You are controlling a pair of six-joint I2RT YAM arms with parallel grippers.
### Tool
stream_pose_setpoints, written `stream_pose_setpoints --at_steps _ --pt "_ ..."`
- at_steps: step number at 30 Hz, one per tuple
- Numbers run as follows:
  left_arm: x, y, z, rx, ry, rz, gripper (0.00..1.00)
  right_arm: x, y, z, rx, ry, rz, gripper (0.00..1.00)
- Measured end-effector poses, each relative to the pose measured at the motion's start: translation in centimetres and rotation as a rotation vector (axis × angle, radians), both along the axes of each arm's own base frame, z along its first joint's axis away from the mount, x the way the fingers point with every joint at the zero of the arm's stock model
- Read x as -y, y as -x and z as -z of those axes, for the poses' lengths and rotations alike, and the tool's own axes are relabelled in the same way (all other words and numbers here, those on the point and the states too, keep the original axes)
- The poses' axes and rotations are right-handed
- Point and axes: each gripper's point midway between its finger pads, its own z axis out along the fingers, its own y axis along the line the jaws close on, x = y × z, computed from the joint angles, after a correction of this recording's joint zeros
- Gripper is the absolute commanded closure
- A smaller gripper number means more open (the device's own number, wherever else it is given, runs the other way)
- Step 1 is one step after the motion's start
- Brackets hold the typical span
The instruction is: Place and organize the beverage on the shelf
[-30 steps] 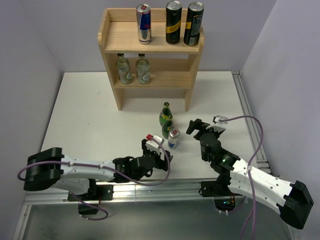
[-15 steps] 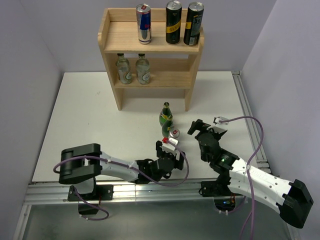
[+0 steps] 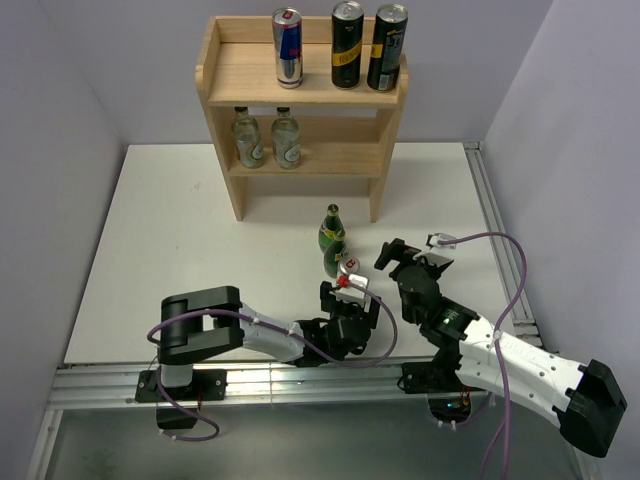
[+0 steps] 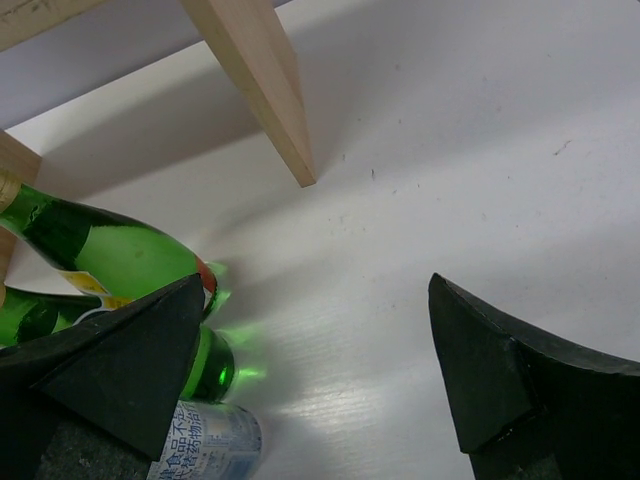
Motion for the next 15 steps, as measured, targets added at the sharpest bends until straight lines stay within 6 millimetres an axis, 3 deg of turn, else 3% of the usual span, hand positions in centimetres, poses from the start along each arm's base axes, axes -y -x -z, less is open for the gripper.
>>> stream_pose_setpoints --at_steps 6,15 --pt "-0.1 -1.0 0.6 0.014 -0.003 -0.043 0.1 -0.2 0.0 0.0 -0.002 -0.003 -0.012 0.0" --pt "-1.4 -3.9 1.7 0.017 -0.01 -0.113 0.14 -0.5 -0.1 0.1 -0.003 -0.004 -0.023 0.0"
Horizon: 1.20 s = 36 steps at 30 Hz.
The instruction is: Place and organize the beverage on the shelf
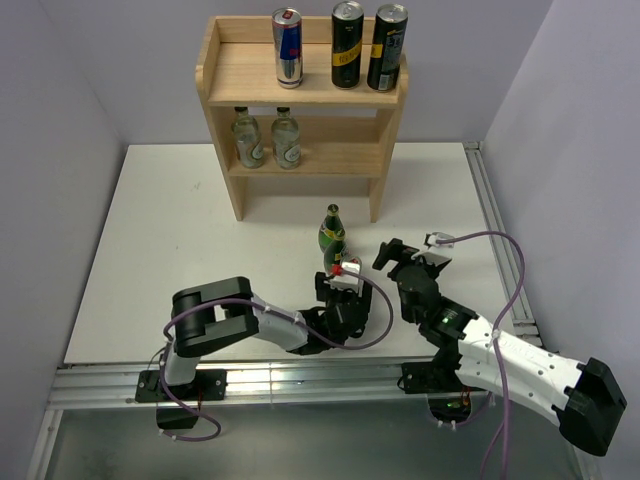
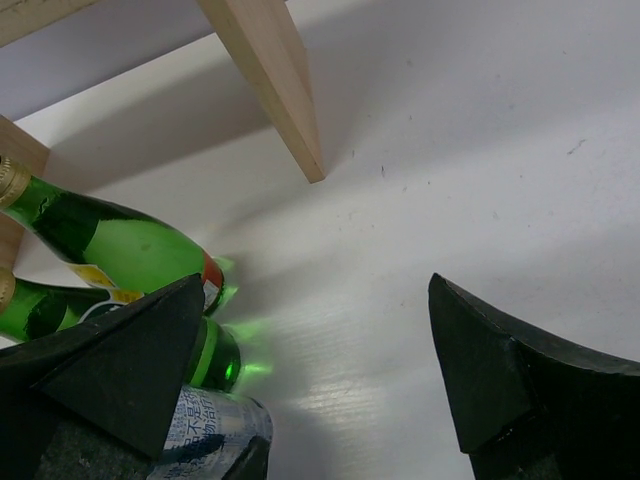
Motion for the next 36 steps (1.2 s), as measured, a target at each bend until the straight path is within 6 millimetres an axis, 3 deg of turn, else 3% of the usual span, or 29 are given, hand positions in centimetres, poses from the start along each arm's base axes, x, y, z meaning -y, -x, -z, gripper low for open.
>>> stream_pose_setpoints --at_steps 6,8,10,16,21,25,29,33,36 --pt "-0.3 -1.2 0.1 0.0 0.02 -0.021 0.37 -0.3 -0.1 0.3 -0.008 0.004 -0.011 0.0" --pt "-0.1 -1.3 0.0 0.002 0.031 -0.017 0.61 -0.3 -0.1 0.4 -0.012 0.009 -0.013 0.0" --pt "0.0 -1.3 0.0 0.003 0.03 -0.015 0.78 -0.4 -0.1 0.5 -0.014 0.011 -0.015 0.0" --pt "-0.1 -1.3 0.0 -0.005 0.039 -0.019 1.0 -0.4 -0.2 0.6 -0.019 0.019 -0.016 0.0" --pt "-1.1 -0.2 0.0 -0.047 0.021 -0.005 1.0 -0.5 -0.2 0.9 -0.026 0.03 -0.017 0.0" --pt "-1.8 2.4 -0.2 -0.113 -0.028 0.057 1.0 -0.5 -0.2 0.9 -0.028 0.032 -0.017 0.0" --pt "-2.7 4.6 -2.0 -0.171 -0.062 0.122 1.0 -0.5 -0.2 0.9 -0.028 0.032 -0.017 0.0" --pt "-4.6 5.0 -6.0 -0.171 -0.098 0.142 1.0 -0.5 -0.2 0.9 -0.028 0.031 -0.02 0.0" --pt "-5.5 4.2 -11.7 -0.12 -0.093 0.152 1.0 -0.5 -0.2 0.9 -0.029 0.033 -0.022 0.0"
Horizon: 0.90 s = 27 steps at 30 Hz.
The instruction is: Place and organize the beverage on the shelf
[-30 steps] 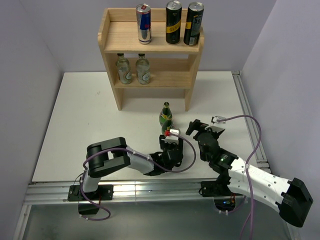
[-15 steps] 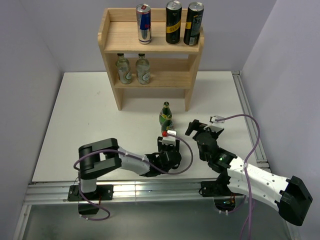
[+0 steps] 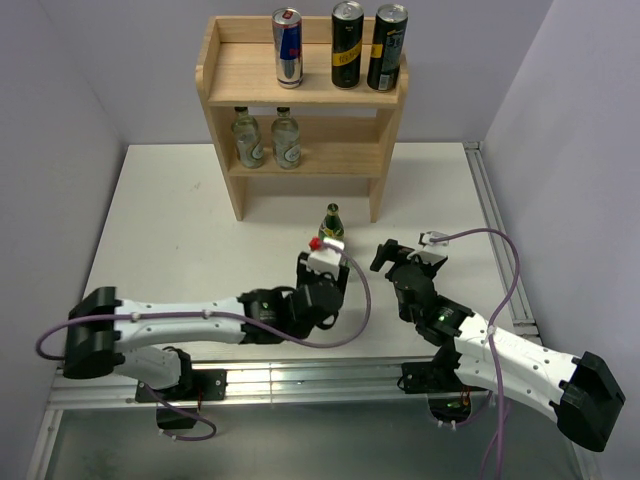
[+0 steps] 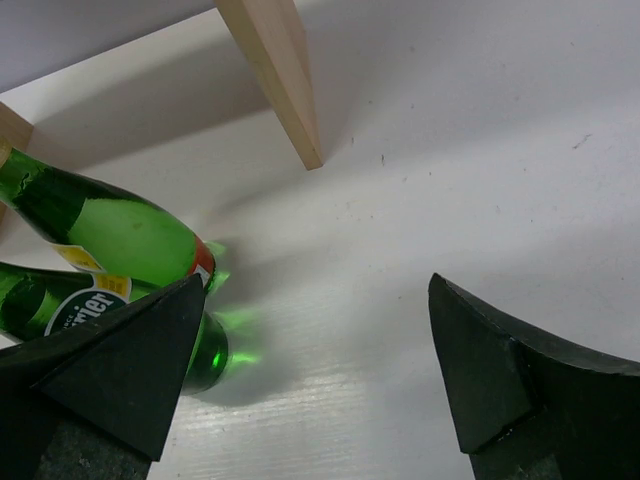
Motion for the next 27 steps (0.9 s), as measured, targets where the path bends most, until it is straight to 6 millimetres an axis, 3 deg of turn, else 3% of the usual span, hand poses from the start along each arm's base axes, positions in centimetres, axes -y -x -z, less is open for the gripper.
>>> stream_pose_setpoints --at_steps 4,9,13,17,21,24,27 --pt "-1.1 -3.0 -9.9 0.126 0.074 -0.028 1.0 0.0 0.0 0.0 -0.001 0.0 -0.004 0.0" --pt "-5.8 -9.3 -23.1 0.287 0.204 -0.157 1.0 -0.2 0.0 0.0 -0.002 0.001 -0.01 0.0" --pt "-10.9 -12.5 -31.1 0.408 0.249 -0.268 1.0 -0.2 0.0 0.1 -0.004 0.001 -0.014 0.0" --pt "-13.0 -14.7 -37.8 0.506 0.294 -0.309 1.0 -0.2 0.0 0.0 -0.003 0.001 -0.015 0.0" --pt "-13.3 -17.7 -40.1 0.537 0.283 -0.311 1.0 -0.2 0.0 0.1 -0.004 0.001 -0.014 0.0" --pt "-13.3 -20.9 -39.4 0.518 0.23 -0.319 1.0 -0.2 0.0 0.1 -0.004 0.001 -0.014 0.0" --pt "-13.4 -24.2 -37.1 0.479 0.17 -0.325 1.0 -0.2 0.0 0.0 -0.002 -0.001 -0.014 0.0"
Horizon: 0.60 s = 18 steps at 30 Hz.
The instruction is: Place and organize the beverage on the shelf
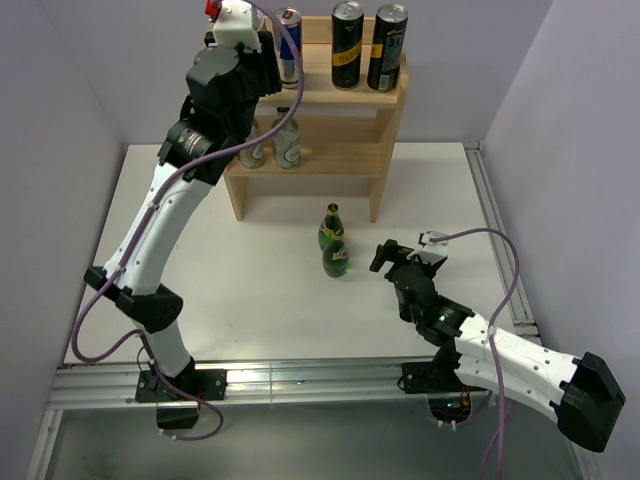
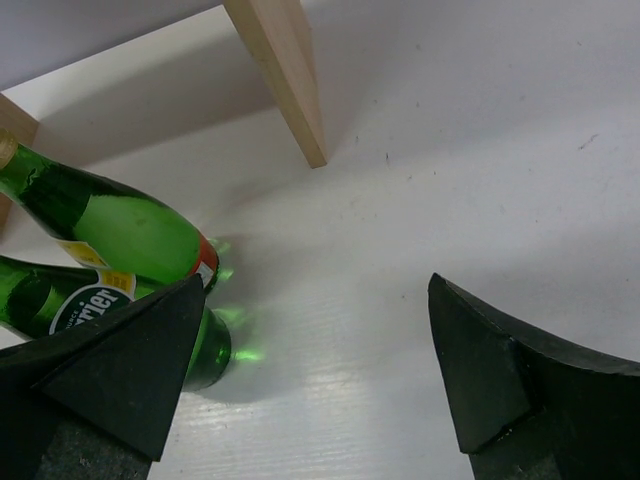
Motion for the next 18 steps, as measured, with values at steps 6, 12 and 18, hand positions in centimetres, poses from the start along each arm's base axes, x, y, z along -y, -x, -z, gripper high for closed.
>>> stream_pose_setpoints --at_steps 6,12,18 --pt "-1.4 -4.9 5.3 -0.121 -0.064 -0.01 1.0 0.0 0.0 -0.1 0.002 -0.001 0.0 0.0" --pt "-3.0 -5.7 5.2 -0.119 -0.053 -0.023 1.0 0.0 0.0 0.0 0.001 0.002 0.0 0.0" --pt "-2.9 -5.8 5.3 -0.121 -0.048 -0.008 0.9 0.0 0.0 0.1 -0.004 0.008 0.0 0.01"
